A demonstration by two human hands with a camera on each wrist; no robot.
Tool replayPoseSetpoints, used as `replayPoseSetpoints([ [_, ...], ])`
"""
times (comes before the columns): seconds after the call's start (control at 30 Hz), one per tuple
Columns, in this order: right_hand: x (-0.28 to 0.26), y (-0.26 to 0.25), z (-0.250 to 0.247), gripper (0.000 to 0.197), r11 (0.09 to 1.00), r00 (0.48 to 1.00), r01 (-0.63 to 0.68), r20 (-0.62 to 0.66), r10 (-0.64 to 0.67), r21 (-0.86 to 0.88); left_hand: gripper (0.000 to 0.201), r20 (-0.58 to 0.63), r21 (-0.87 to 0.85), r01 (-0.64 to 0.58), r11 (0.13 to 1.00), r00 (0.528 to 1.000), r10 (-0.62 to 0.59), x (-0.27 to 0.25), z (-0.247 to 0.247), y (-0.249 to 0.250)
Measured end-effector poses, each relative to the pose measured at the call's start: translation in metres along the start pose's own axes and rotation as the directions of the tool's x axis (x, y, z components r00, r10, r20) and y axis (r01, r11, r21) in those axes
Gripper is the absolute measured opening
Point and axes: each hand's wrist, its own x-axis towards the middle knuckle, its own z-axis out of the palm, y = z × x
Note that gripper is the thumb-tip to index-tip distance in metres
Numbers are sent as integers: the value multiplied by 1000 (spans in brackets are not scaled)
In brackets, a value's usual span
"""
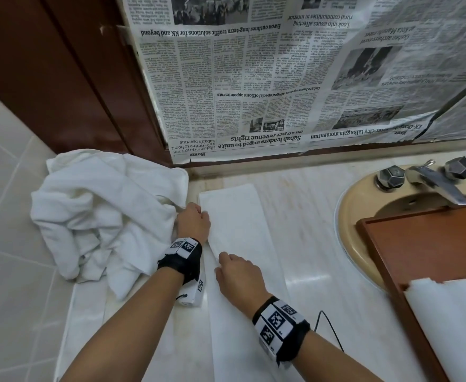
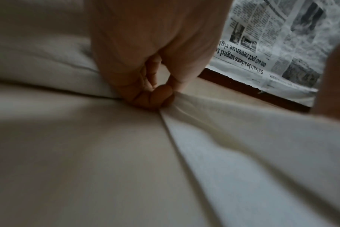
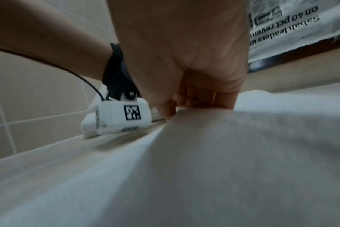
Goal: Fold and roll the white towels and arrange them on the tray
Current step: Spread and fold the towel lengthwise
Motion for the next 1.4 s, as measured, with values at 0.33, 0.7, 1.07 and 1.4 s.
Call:
replayPoseSetpoints([
  [0.33, -78, 51, -3, 12, 960, 995, -102, 22, 100, 260, 32, 78, -28, -30, 999, 996, 32, -56, -1, -26],
  [0.7, -130, 55, 19, 14, 950, 982, -184, 75, 171, 254, 26, 185, 4, 30, 1000, 982, -30, -102, -4, -52],
  [1.07, -178, -16, 20, 18, 993, 999, 33, -25, -30, 115, 29, 144, -41, 11, 999, 990, -5, -123, -14, -54],
  [1.4, -171, -21, 70, 23, 988, 996, 79, 38, -84, 132, 36, 260, 74, 35, 997, 964, -53, -185, -29, -77],
])
